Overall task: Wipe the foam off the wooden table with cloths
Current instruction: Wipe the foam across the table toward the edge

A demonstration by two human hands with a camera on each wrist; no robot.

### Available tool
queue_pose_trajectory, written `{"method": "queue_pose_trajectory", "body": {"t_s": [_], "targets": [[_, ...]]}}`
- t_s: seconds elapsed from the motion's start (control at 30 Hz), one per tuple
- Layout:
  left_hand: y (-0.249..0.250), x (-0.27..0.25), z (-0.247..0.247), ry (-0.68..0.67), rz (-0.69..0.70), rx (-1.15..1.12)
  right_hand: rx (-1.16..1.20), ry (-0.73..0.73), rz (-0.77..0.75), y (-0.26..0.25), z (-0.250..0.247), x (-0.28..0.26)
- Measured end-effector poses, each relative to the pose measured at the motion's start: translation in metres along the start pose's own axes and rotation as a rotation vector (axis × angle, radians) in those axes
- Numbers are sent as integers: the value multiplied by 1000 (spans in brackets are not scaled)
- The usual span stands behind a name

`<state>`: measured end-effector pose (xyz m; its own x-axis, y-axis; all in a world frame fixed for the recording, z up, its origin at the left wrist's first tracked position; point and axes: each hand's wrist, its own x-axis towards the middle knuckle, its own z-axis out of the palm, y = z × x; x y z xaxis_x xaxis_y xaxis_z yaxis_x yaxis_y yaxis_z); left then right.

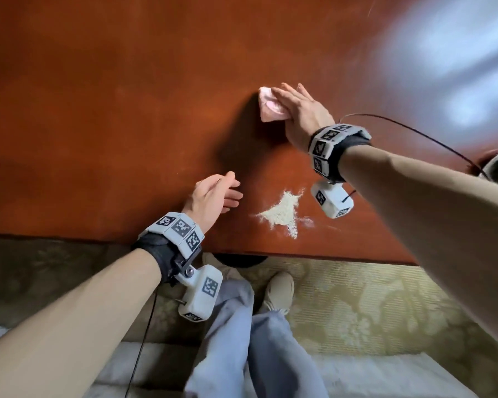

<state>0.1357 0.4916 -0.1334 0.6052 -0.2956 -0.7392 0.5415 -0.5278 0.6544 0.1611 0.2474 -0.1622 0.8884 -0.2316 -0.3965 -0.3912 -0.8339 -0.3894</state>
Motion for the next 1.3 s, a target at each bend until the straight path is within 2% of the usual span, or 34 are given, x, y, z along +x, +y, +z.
{"method": "queue_pose_trajectory", "body": {"t_s": [0.07, 0.17, 0.33, 0.47, 0.53, 0.6, 0.67, 0.73, 0.8, 0.97, 1.1, 1.2, 1.3], "targets": [[-1, 1, 0, 25, -4, -18, -105, -120, 19, -4, 2, 17], [-1, 2, 4, 44, -7, -22, -206, -198, -21, -3, 16, 9], [-6, -2, 17, 81, -27, -36, -270, -226, -195, 9, 40, -64], [-8, -8, 27, 121, -40, -57, -158, -295, -271, 7, 44, -133], [-8, -13, 33, 135, -36, -59, -85, -332, -288, 10, 49, -150], [-8, -18, 38, 148, -27, -58, 57, -274, -262, 17, 45, -155], [-8, -23, 41, 153, -20, -65, 166, -138, -176, 27, 29, -147], [-9, -27, 42, 161, -10, -61, 156, 20, -70, 40, 4, -131], [-13, -31, 40, 179, -2, -57, 86, 80, 25, 55, -17, -110], [-28, -42, 39, 213, 13, -73, -153, -106, 140, 82, -24, -88], [-42, -46, 41, 238, -2, -90, -217, -117, -5, 67, 18, -121], [-49, -51, 47, 253, -15, -120, -130, -117, -105, 44, 45, -160], [-52, -59, 52, 244, -13, -115, 82, -215, -46, 28, 48, -177]]}}
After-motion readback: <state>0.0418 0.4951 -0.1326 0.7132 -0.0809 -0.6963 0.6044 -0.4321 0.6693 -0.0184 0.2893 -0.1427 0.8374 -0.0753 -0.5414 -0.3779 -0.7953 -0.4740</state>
